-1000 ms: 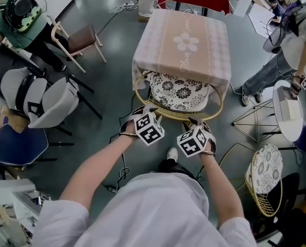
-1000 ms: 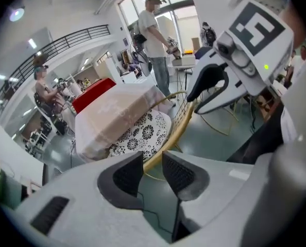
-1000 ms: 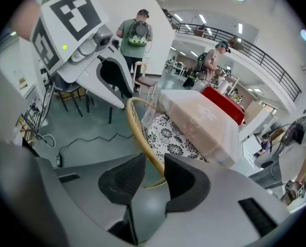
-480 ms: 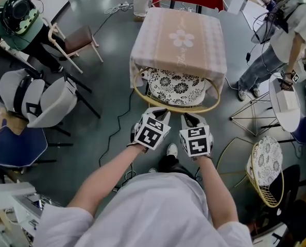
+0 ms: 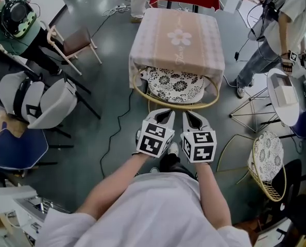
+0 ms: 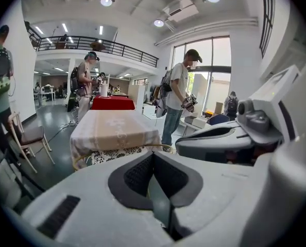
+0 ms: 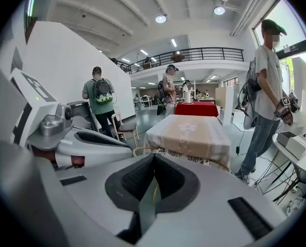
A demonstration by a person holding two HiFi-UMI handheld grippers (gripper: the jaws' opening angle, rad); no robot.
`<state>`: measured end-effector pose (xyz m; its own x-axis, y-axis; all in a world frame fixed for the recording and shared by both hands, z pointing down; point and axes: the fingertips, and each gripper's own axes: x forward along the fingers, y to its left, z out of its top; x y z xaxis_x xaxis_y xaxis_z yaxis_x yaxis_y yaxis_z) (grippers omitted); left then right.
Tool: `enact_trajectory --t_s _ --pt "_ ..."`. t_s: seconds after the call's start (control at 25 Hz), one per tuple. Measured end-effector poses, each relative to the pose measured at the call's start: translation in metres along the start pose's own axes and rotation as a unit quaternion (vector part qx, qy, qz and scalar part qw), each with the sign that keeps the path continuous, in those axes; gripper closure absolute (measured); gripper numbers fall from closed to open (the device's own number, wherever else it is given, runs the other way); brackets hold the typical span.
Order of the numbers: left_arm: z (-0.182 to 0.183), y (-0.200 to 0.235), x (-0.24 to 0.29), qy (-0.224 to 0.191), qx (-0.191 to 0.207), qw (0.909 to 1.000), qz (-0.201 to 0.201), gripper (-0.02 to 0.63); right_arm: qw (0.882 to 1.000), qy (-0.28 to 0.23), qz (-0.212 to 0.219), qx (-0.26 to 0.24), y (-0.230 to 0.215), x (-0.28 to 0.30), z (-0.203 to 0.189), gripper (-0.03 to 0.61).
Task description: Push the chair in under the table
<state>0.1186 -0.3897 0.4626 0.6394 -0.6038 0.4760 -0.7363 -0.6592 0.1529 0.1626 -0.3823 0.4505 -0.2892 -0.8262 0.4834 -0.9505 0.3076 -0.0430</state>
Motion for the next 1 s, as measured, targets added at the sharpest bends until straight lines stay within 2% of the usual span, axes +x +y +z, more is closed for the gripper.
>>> enact_trajectory --t_s 0.2,0.48,1.0 --pt "0.004 -0.004 -0.012 -0.020 -0.035 0.9992 0.001 0.608 1.000 -0.015 0.001 0.020 0.009 -0.013 -0.001 0.575" --pt "-0.009 -0.014 -0.014 -0.010 -0.028 0.9996 0.001 0.609 1.000 -0.018 -0.004 0.019 0.012 -0.021 -0.008 0.575" --pt "-0.012 -0.025 -0.014 -0.003 -0.022 0.9998 -0.004 0.609 1.000 -0.016 -0.003 0.013 0.013 -0.031 -0.011 0.575"
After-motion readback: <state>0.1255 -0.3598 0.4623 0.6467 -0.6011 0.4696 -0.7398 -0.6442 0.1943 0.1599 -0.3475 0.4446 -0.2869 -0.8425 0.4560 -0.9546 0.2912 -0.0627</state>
